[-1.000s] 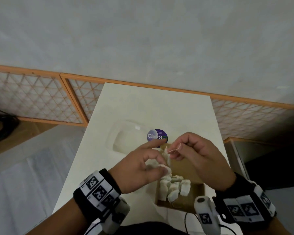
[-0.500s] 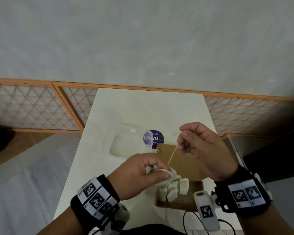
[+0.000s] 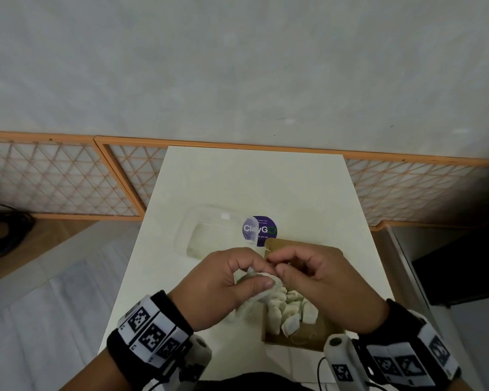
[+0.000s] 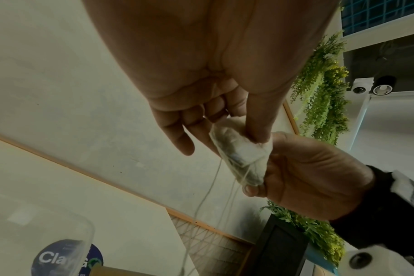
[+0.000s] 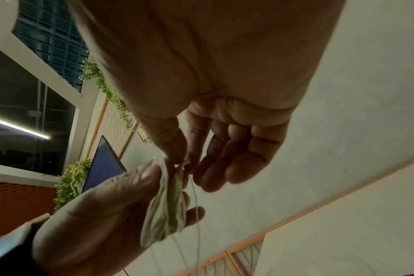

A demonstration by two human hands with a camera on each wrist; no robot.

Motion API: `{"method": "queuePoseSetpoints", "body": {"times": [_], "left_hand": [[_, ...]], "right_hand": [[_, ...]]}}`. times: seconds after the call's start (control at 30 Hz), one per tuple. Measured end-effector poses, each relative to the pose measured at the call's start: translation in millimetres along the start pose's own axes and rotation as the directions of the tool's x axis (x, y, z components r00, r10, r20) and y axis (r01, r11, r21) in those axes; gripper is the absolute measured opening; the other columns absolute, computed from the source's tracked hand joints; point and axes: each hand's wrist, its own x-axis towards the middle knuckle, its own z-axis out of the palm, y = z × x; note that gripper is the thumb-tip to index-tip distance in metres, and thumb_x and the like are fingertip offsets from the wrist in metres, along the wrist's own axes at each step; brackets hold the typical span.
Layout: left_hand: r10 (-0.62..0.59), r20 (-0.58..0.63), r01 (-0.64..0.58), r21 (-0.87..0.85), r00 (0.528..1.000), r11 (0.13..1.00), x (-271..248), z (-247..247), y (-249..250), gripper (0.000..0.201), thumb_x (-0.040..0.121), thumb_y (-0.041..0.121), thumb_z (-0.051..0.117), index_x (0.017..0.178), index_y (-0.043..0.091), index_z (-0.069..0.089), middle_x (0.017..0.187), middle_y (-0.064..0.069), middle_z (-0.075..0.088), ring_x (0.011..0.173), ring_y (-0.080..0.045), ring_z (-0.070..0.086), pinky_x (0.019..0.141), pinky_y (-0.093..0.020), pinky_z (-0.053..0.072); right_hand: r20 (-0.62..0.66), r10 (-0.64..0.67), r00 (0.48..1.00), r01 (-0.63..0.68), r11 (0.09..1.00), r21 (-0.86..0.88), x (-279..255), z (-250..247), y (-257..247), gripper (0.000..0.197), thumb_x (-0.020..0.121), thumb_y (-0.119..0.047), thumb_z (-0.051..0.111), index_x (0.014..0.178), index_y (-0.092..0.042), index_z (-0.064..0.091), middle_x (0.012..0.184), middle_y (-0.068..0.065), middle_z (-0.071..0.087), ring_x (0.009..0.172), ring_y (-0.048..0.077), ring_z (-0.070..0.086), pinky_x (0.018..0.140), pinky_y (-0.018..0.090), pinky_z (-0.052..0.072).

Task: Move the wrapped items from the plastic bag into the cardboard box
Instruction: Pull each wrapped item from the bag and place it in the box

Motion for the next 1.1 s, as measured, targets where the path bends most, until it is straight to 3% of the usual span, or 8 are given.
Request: {"method": "queuePoseSetpoints", "body": {"times": [0.23, 0.4, 0.57, 0.7, 0.77, 0.83, 0.93, 1.1], "left_hand": [[0.000, -0.146, -0.014, -0.097, 0.989, 0.995, 6.3, 2.5, -3.2, 0.015, 0.093, 0.017, 0.076, 0.104, 0.026, 0.079, 0.096, 0.001, 0.074, 0.093, -0.021, 0.071, 0.088, -0.038, 0.057], [-0.054, -0.213, 0.011, -0.199, 0.975, 0.980, 11.4, 4.4, -6.1, 0.039, 0.090, 0.009, 0.078, 0.122, 0.029, 0.070, 0.091, -0.011, 0.071, 0.086, -0.029, 0.070, 0.085, -0.041, 0.059], [-0.025, -0.206, -0.011, -0.174, 0.978, 0.985, 13.2, 5.3, -8.1, 0.013, 0.090, 0.013, 0.077, 0.099, 0.022, 0.077, 0.091, 0.001, 0.076, 0.088, -0.024, 0.070, 0.086, -0.038, 0.058], [0.011, -0.199, -0.043, -0.159, 0.980, 0.986, 18.8, 12.2, -3.8, 0.007, 0.088, 0.012, 0.079, 0.092, 0.018, 0.077, 0.084, 0.003, 0.073, 0.078, -0.009, 0.061, 0.078, -0.016, 0.048], [-0.012, -0.157, -0.023, -0.221, 0.987, 0.975, 22.7, 20.8, -3.6, 0.009, 0.087, 0.012, 0.079, 0.090, 0.020, 0.077, 0.081, -0.002, 0.069, 0.072, -0.009, 0.056, 0.070, -0.020, 0.048], [-0.035, -0.111, 0.005, -0.258, 0.993, 0.966, 26.8, 32.0, -6.3, 0.012, 0.086, 0.011, 0.081, 0.088, 0.022, 0.076, 0.076, -0.006, 0.065, 0.068, -0.011, 0.054, 0.065, -0.023, 0.047], [-0.090, -0.050, 0.075, -0.249, 0.995, 0.966, 32.6, 45.2, -18.3, 0.013, 0.084, 0.010, 0.083, 0.091, 0.019, 0.075, 0.077, -0.012, 0.067, 0.070, -0.015, 0.057, 0.066, -0.024, 0.049], [-0.230, -0.015, 0.220, -0.241, 0.973, 0.945, 28.7, 45.3, -52.4, 0.019, 0.082, 0.006, 0.084, 0.098, 0.014, 0.075, 0.089, 0.001, 0.075, 0.081, -0.009, 0.068, 0.076, -0.023, 0.056]], "right_hand": [[-0.064, -0.028, 0.998, 0.033, 0.997, 0.076, 2.2, 14.0, 10.1, 0.012, 0.100, -0.022, 0.059, 0.094, -0.020, 0.069, 0.080, 0.007, 0.068, 0.076, 0.037, 0.063, 0.073, 0.060, 0.054], [-0.106, 0.004, 0.994, 0.014, 0.986, 0.164, 2.9, 17.7, 7.4, 0.010, 0.102, -0.010, 0.060, 0.099, -0.016, 0.068, 0.086, 0.014, 0.067, 0.080, 0.042, 0.062, 0.075, 0.062, 0.055], [-0.117, 0.050, 0.992, -0.028, 0.983, 0.179, 1.2, 11.8, 10.2, 0.031, 0.095, -0.019, 0.072, 0.123, -0.028, 0.063, 0.098, 0.000, 0.065, 0.076, 0.029, 0.060, 0.068, 0.030, 0.055], [-0.023, 0.086, 0.996, -0.084, 0.994, 0.075, -5.8, 10.3, 19.0, 0.036, 0.090, -0.025, 0.080, 0.123, -0.032, 0.066, 0.069, -0.026, 0.054, 0.060, 0.002, 0.046, 0.059, 0.015, 0.041], [-0.015, 0.055, 0.998, -0.053, 0.996, 0.074, -7.7, 11.4, 20.6, 0.012, 0.092, -0.020, 0.077, 0.097, -0.029, 0.070, 0.063, -0.023, 0.054, 0.059, 0.000, 0.048, 0.057, 0.012, 0.039], [-0.033, 0.008, 0.999, -0.006, 0.998, 0.062, -10.8, 9.8, 27.6, 0.017, 0.095, -0.019, 0.073, 0.081, -0.026, 0.066, 0.065, -0.015, 0.056, 0.062, 0.002, 0.051, 0.058, 0.017, 0.043], [-0.016, 0.037, 0.999, -0.037, 0.999, 0.005, -20.5, 2.2, 44.0, 0.009, 0.098, -0.024, 0.069, 0.091, -0.021, 0.073, 0.079, -0.001, 0.068, 0.073, 0.017, 0.064, 0.069, 0.038, 0.054], [-0.142, 0.240, 0.960, -0.266, 0.943, -0.199, -60.7, -16.7, 98.0, 0.016, 0.093, -0.042, 0.072, 0.105, -0.034, 0.076, 0.092, -0.021, 0.071, 0.093, 0.000, 0.064, 0.077, 0.014, 0.047]]}}
